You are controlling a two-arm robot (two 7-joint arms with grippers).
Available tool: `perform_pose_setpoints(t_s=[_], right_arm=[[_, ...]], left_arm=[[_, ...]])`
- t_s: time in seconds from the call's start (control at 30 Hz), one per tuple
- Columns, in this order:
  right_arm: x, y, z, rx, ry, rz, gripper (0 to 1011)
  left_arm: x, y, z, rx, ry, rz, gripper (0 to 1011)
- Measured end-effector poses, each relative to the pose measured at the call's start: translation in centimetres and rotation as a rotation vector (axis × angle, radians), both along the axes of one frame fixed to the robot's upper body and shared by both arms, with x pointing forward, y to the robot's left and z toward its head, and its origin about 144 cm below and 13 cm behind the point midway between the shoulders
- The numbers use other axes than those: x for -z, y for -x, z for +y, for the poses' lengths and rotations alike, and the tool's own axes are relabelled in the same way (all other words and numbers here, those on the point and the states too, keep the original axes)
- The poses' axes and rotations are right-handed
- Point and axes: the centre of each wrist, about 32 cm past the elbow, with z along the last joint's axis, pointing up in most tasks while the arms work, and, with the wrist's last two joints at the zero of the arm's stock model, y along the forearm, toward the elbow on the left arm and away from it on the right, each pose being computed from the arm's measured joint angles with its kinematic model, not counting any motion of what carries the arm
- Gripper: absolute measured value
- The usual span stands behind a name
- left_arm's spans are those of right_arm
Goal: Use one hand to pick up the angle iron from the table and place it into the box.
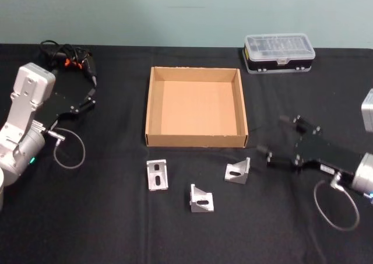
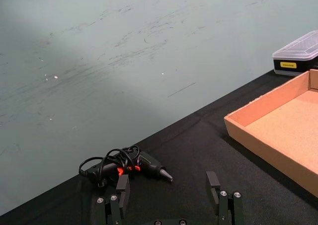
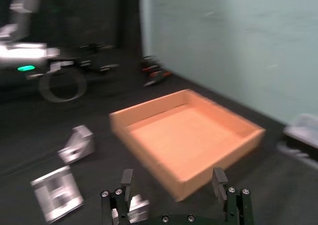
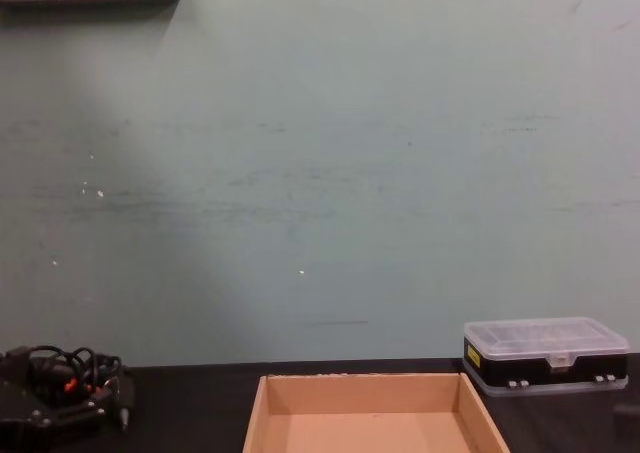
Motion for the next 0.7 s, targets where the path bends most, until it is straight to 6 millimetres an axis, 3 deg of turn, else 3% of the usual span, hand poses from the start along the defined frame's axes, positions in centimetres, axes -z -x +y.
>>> perform_pose_setpoints(t_s=[0.2,0.7], right_arm=[[-0.2,0.2,-0.4,-0.165,0.053,0.076,1000],[1.1,-1.7,1.2,-0.231,0.144,0.120,1000]], left_arm=[[0.0,0.0,0.0,0.000,0.000,0.000,1000],[0.0,0.0,0.0,0.000,0.000,0.000,1000]])
